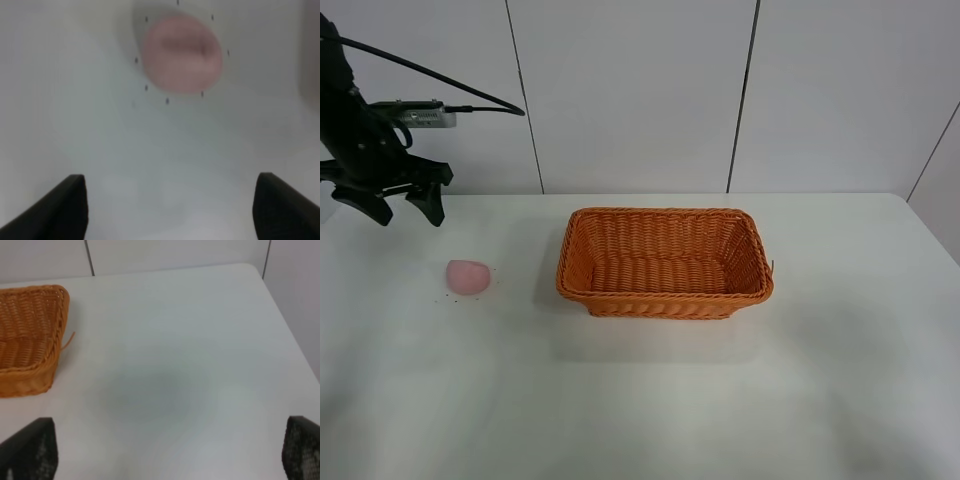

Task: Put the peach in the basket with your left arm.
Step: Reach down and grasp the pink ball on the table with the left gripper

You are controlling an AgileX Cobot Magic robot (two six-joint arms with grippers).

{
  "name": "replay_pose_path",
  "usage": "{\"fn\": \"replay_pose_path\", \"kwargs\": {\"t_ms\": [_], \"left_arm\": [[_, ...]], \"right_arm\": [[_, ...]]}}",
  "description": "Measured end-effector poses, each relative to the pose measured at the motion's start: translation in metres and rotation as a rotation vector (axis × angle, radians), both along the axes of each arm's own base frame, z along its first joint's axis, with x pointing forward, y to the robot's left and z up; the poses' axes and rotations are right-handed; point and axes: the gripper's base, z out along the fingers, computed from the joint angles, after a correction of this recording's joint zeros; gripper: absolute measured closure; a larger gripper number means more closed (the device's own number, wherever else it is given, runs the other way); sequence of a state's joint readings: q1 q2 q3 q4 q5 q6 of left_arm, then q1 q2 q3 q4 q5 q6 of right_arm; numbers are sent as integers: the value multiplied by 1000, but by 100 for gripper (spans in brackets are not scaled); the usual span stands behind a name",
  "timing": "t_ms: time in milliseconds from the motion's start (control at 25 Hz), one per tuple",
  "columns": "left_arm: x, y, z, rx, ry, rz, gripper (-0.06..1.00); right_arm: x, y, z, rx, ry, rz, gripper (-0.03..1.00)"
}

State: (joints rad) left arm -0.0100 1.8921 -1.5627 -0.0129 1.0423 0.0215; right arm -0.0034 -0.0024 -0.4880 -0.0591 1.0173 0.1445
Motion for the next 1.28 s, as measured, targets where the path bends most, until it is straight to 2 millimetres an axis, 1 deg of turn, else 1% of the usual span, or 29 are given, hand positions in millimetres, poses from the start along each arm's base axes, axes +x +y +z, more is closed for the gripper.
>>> {"fn": "replay_pose_path", "kwargs": {"t_ms": [160,240,440,600,760,880,1280], "left_arm": [[27,-3,-27,-16,33,1,16],[35,-10,-40,-20,54,-11,16],[44,-28,-75,-26,115,-52,16],[48,-29,-93,-26,124,-59,16],[52,-27,-102,5,109,-71,16],[54,-23,-103,42,102,-83,16],[54,-22,-103,18,97,-65,16]], "right_arm": [[0,0,0,0,0,0,27],[0,0,0,0,0,0,27],[0,0,0,0,0,0,27],[0,0,0,0,0,0,27],[0,0,0,0,0,0,27],[0,0,0,0,0,0,27],[0,0,0,0,0,0,27]]}}
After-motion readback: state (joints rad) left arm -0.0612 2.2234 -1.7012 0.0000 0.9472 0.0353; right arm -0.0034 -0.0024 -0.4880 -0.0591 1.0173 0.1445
